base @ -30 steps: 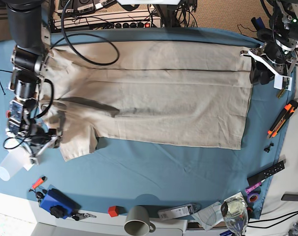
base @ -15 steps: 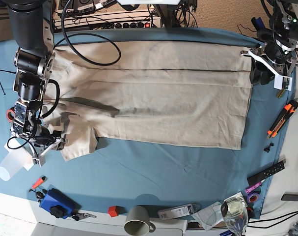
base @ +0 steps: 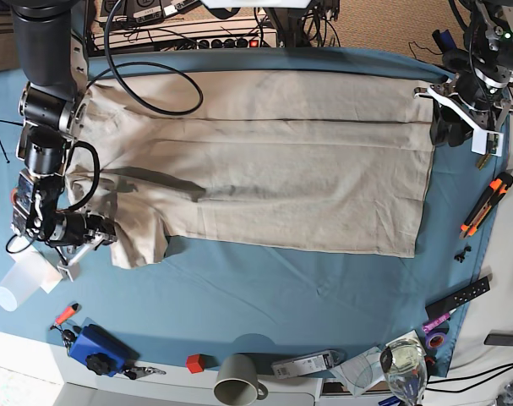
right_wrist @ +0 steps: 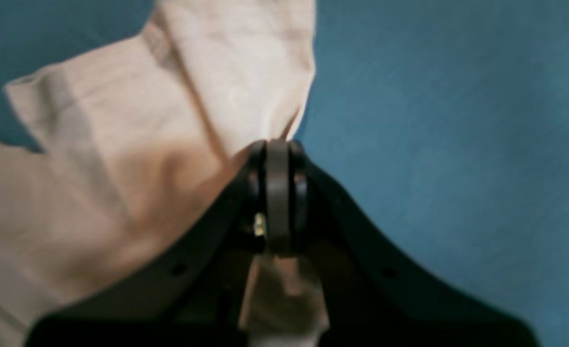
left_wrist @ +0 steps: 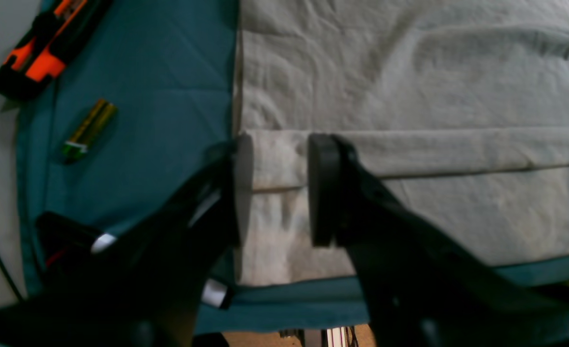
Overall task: Fold the T-shirt properly
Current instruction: 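Fold the grasped sleeve inward over the shirt body with the right gripper, then move the left gripper along the shirt side and grasp the hem corner, then lift the hem side with both grippers and fold it over onto the collar side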
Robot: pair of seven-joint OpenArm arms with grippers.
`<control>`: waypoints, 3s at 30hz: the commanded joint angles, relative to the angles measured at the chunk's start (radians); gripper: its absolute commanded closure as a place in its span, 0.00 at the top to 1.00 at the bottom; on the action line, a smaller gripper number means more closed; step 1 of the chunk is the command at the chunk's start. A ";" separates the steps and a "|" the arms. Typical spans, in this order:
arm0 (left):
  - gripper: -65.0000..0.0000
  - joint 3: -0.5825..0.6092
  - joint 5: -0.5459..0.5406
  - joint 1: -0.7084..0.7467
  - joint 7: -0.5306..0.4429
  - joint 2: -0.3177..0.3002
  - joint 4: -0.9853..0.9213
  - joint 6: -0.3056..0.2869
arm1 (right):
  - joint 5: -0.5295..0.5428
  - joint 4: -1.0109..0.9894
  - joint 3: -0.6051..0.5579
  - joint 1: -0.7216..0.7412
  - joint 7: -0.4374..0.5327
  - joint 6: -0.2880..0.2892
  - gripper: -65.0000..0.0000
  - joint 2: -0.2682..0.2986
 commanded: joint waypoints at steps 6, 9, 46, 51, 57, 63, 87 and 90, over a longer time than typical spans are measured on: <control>0.31 -0.005 -0.011 -0.031 -0.057 -0.010 0.017 0.000 | 0.013 0.071 -0.001 -0.059 -0.100 -0.006 0.00 0.051; 0.31 0.001 0.007 -0.077 -0.081 -0.010 0.016 0.008 | 0.039 0.141 0.000 -0.111 -0.099 -0.006 0.00 0.074; 0.43 0.450 0.402 -0.989 -0.017 -0.065 -1.042 0.078 | 0.045 0.286 0.001 -0.195 -0.087 -0.006 0.00 0.088; 0.43 0.450 0.401 -1.003 -0.020 -0.053 -1.133 0.072 | 0.046 0.286 0.001 -0.195 -0.087 -0.006 0.00 0.088; 0.43 0.450 0.362 -1.002 -0.016 -0.026 -1.217 0.025 | 0.045 0.286 0.001 -0.195 -0.087 -0.006 0.00 0.088; 0.06 0.450 0.341 -1.006 -0.006 -0.022 -1.216 0.063 | 0.045 0.286 0.001 -0.194 -0.051 -0.006 0.00 0.088; 0.00 0.447 0.114 -1.004 0.294 -0.111 -0.910 0.086 | 0.050 0.644 0.154 -0.195 -0.112 -0.008 0.00 0.088; 0.00 0.447 0.111 -1.002 0.309 -0.116 -0.888 0.086 | 0.050 0.654 0.170 -0.195 -0.134 -0.010 0.00 0.089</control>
